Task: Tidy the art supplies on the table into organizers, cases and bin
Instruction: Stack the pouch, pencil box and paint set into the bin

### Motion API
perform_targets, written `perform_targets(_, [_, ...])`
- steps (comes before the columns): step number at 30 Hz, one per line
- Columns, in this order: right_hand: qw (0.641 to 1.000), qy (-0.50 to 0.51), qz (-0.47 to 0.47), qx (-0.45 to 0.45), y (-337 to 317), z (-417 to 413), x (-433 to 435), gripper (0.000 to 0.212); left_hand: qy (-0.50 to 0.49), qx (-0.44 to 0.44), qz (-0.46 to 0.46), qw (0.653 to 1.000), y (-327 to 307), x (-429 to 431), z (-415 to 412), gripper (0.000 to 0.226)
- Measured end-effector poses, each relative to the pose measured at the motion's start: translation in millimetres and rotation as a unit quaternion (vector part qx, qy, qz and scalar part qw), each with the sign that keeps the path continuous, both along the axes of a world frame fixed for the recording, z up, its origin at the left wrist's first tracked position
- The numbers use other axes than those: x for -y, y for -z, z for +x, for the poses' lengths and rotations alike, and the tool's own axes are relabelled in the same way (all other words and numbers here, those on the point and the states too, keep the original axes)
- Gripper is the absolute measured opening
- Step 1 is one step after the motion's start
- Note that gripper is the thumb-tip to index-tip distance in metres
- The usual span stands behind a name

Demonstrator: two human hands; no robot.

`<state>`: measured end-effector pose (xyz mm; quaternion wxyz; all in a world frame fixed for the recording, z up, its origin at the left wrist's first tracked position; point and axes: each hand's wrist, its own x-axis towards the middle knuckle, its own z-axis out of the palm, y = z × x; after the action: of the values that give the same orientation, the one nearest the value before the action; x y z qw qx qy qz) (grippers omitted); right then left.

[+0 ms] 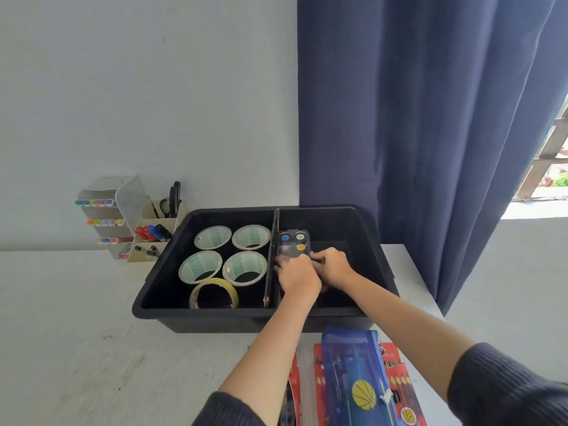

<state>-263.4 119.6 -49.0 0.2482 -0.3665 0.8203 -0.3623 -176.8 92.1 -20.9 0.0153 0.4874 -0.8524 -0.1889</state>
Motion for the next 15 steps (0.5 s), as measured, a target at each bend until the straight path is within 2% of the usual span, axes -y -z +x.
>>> perform_targets(1, [1.0, 0.009, -0.003, 0.013, -1, 1, -1, 0.039, 0.007, 0.006, 0.008, 1.0, -2, -2, 3, 0.044])
perform_targets(3, [0.998, 0.054, -0.028, 0.013, -10, 4, -7, 0.042, 0.011, -0.042, 0.012, 0.999, -6, -7, 12, 0.037])
perform_targets(6, [0.982, 0.133, -0.131, 0.018, -27, 16, -23, 0.027, 0.015, -0.199, 0.002, 0.98, -14, -20, 35, 0.03])
perform_targets(9, [0.967, 0.132, -0.208, 0.06, -50, 49, -45, 0.022, 0.006, -0.343, 0.018, 0.939, -23, -35, 62, 0.03])
perform_targets(12, [0.965, 0.099, -0.229, 0.083, -64, 86, -67, 0.021, -0.013, -0.401, 0.012, 0.916, -32, -47, 92, 0.026])
perform_targets(15, [0.967, 0.082, -0.216, 0.111, -66, 118, -88, 0.02, -0.044, -0.421, -0.007, 0.906, -31, -58, 121, 0.023])
